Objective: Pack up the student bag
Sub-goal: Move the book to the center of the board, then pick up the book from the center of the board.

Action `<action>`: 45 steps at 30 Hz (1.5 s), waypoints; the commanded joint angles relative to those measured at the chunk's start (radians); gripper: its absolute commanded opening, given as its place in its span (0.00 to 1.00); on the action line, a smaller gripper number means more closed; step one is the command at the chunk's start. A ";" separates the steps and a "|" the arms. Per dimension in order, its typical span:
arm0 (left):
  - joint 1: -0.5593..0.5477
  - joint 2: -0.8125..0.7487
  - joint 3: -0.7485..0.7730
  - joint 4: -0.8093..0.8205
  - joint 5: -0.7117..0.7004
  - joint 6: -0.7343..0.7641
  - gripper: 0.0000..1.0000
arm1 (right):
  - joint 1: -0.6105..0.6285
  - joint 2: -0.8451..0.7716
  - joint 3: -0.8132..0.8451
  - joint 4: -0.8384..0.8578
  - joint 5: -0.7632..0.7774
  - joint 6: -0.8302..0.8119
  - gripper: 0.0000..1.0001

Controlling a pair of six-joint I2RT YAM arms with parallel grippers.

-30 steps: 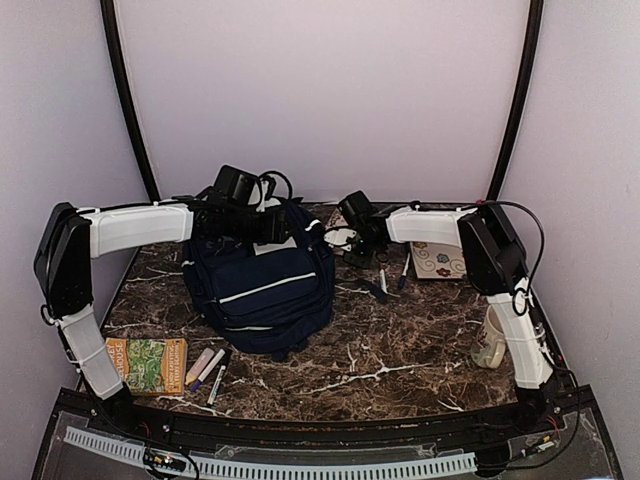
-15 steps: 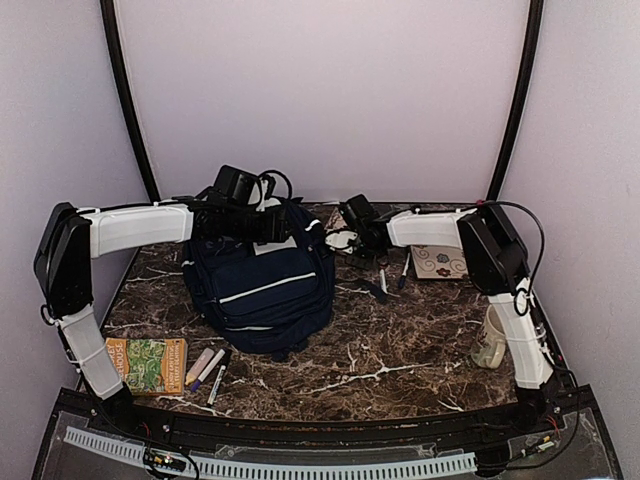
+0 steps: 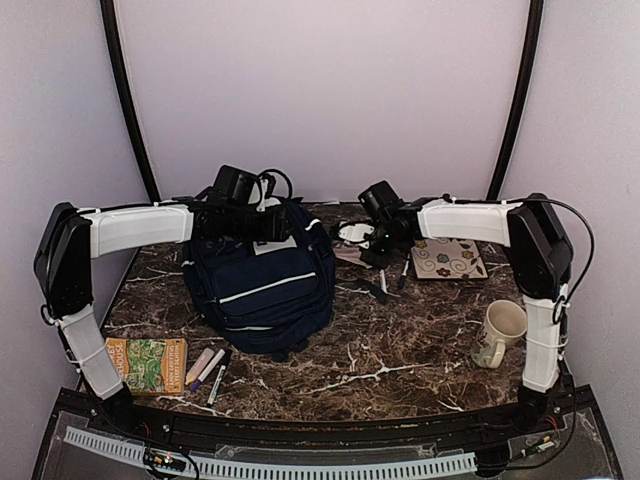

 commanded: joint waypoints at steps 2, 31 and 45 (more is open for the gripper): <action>0.001 -0.008 -0.004 0.033 0.032 -0.001 0.67 | 0.010 -0.091 -0.065 -0.038 -0.095 0.014 0.00; -0.114 0.296 0.194 0.178 0.351 -0.222 0.70 | -0.038 -0.521 -0.393 -0.111 -0.527 0.241 0.12; -0.116 0.619 0.540 0.127 0.307 -0.279 0.72 | -0.353 -0.350 -0.444 0.069 -0.787 0.781 0.63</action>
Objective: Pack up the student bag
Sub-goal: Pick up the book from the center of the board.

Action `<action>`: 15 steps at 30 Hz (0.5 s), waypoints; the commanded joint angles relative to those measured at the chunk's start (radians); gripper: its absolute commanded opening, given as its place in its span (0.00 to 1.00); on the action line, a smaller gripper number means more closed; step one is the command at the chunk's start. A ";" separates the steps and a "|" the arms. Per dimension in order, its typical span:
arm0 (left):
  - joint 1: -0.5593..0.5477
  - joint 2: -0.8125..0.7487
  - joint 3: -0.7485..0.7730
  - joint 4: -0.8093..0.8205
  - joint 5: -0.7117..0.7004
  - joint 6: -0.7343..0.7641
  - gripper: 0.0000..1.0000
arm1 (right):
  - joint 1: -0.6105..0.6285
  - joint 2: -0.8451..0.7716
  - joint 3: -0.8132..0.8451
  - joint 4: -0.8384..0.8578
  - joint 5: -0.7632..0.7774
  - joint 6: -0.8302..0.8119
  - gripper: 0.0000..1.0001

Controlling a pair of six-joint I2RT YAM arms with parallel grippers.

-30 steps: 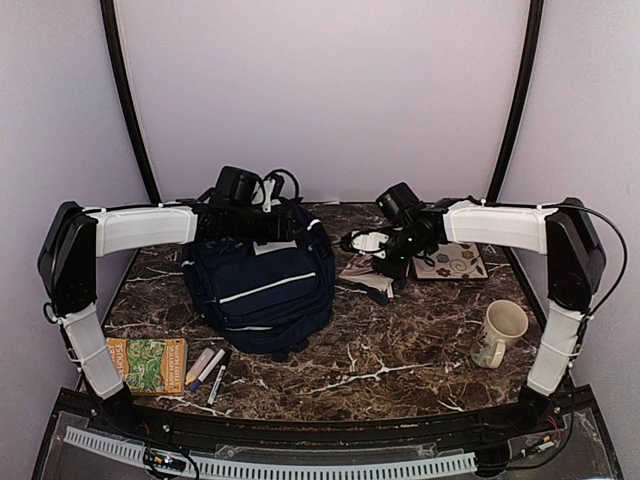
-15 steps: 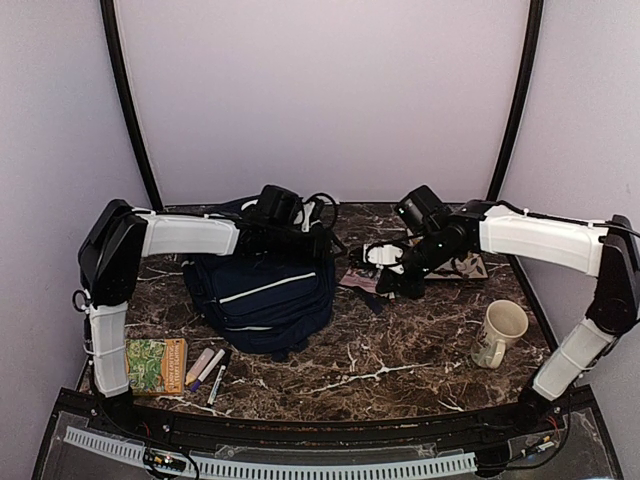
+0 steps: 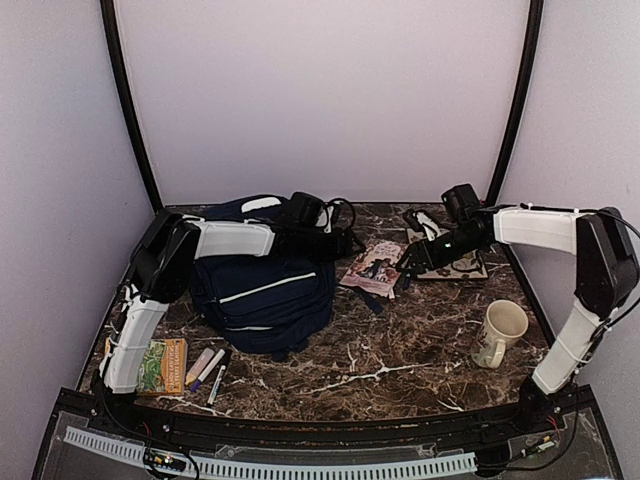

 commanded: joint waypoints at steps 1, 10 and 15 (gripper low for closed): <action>-0.004 0.063 0.098 -0.035 -0.023 -0.018 0.72 | -0.059 0.067 -0.013 0.085 -0.162 0.186 0.64; -0.004 0.127 0.125 -0.107 -0.077 -0.007 0.71 | -0.067 0.203 0.006 0.119 -0.221 0.280 0.66; -0.005 0.135 0.114 -0.130 -0.095 0.006 0.70 | -0.068 0.255 0.036 0.159 -0.217 0.323 0.67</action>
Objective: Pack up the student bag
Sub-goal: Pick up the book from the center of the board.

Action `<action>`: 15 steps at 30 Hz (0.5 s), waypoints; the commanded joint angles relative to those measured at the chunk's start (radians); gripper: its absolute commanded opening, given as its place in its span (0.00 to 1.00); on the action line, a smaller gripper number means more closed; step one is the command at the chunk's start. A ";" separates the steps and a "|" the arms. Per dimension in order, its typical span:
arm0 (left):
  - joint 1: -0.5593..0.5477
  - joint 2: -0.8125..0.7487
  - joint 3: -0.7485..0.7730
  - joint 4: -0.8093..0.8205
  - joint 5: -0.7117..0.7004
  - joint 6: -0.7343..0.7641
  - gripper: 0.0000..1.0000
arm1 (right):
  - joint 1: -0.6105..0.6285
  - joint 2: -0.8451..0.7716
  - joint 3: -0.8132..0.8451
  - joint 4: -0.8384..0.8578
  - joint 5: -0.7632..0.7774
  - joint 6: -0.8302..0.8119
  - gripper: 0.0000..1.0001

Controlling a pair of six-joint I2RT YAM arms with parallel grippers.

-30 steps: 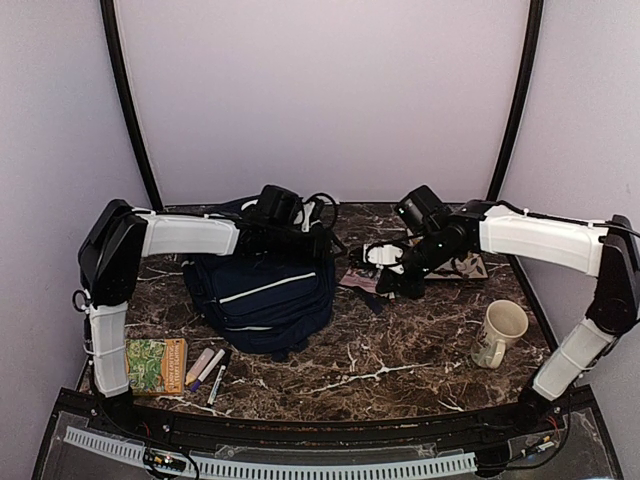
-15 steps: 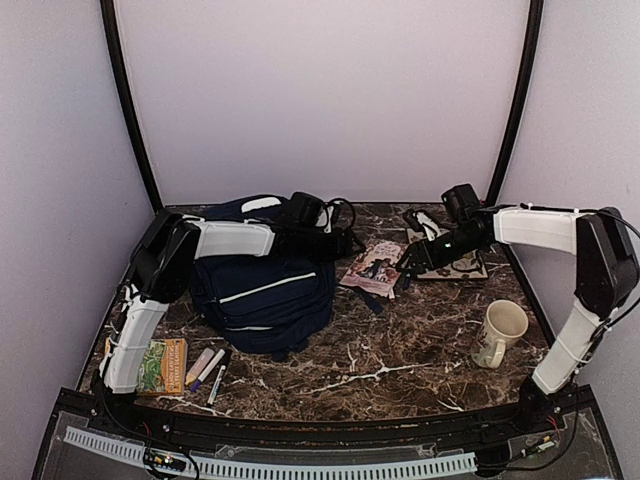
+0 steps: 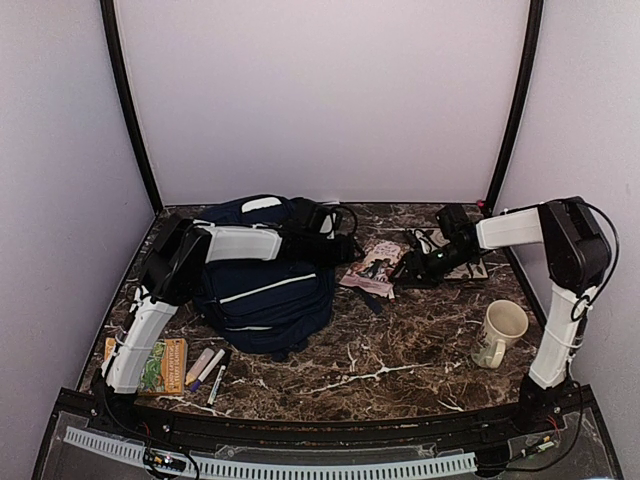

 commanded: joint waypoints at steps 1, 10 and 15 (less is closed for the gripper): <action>-0.005 0.022 0.001 -0.090 -0.036 0.018 0.69 | 0.001 0.033 0.034 0.075 -0.025 0.064 0.67; -0.007 0.026 -0.016 -0.099 -0.027 0.023 0.69 | 0.003 0.111 0.071 0.099 -0.050 0.142 0.68; -0.007 0.027 -0.017 -0.100 -0.028 0.025 0.68 | 0.004 0.142 0.082 0.108 -0.061 0.188 0.69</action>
